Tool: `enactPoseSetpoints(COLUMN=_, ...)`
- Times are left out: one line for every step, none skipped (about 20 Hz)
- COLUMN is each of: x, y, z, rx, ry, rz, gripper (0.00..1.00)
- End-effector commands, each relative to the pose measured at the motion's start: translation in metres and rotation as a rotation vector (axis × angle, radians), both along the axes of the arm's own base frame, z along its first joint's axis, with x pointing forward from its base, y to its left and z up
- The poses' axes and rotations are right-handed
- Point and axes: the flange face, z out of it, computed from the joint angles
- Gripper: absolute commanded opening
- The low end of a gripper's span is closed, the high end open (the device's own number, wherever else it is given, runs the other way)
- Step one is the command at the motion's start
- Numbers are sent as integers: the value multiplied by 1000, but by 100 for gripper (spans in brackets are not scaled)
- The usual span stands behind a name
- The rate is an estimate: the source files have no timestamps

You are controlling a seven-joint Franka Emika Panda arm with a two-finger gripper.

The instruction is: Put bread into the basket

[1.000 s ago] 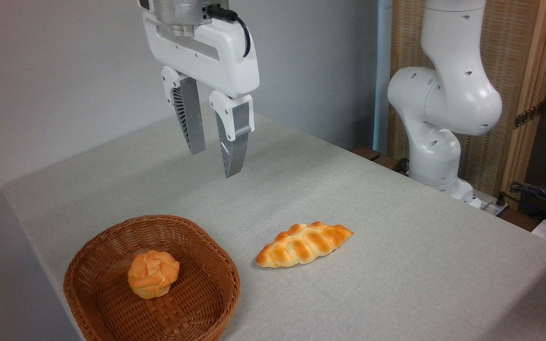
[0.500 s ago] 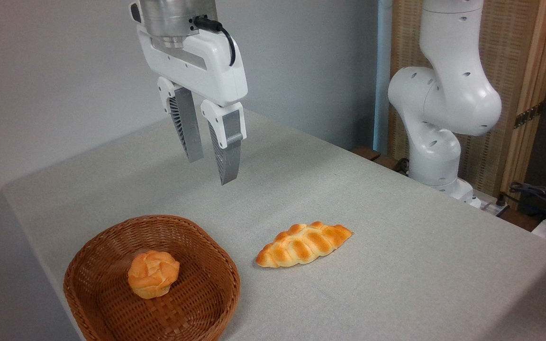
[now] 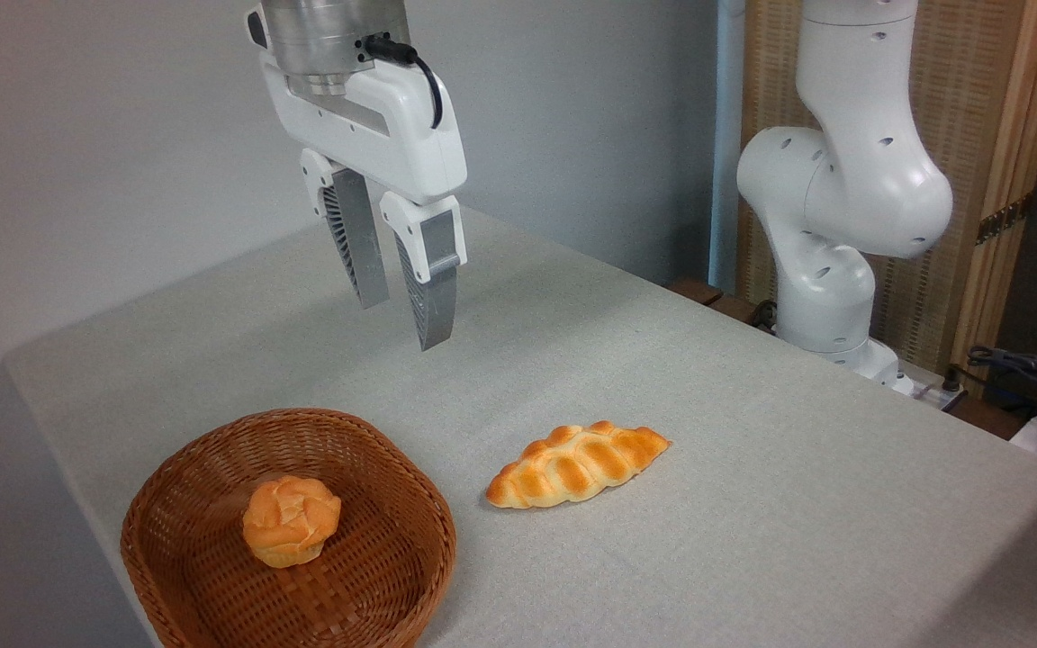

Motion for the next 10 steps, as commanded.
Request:
enactPoseSetpoints(x=1, y=1, z=4, rx=12, ry=14, rz=-4, gripper=100)
enactPoseSetpoints(x=1, y=1, z=4, rx=14, ry=14, rz=-6, gripper=100)
enactPoseSetpoints(x=1, y=1, z=4, rx=14, ry=14, rz=-6, gripper=100)
enactPoseSetpoints(x=1, y=1, z=4, rx=14, ry=14, rz=-7, gripper=100)
enactPoseSetpoints(x=1, y=1, z=4, rx=14, ry=12, rz=-6, gripper=100)
enactPoseSetpoints(x=1, y=1, z=4, rx=12, ry=14, rz=-4, gripper=100)
enactPoseSetpoints(x=1, y=3, z=4, rx=12, ry=14, rz=-3, gripper=100)
enactPoseSetpoints(x=0, y=4, z=6, rx=11, ry=11, rz=0, gripper=100)
enactPoseSetpoints(x=0, y=4, z=6, rx=11, ry=9, rz=-3, gripper=100)
enactPoseSetpoints(x=0, y=4, z=6, rx=11, ry=11, rz=0, gripper=100)
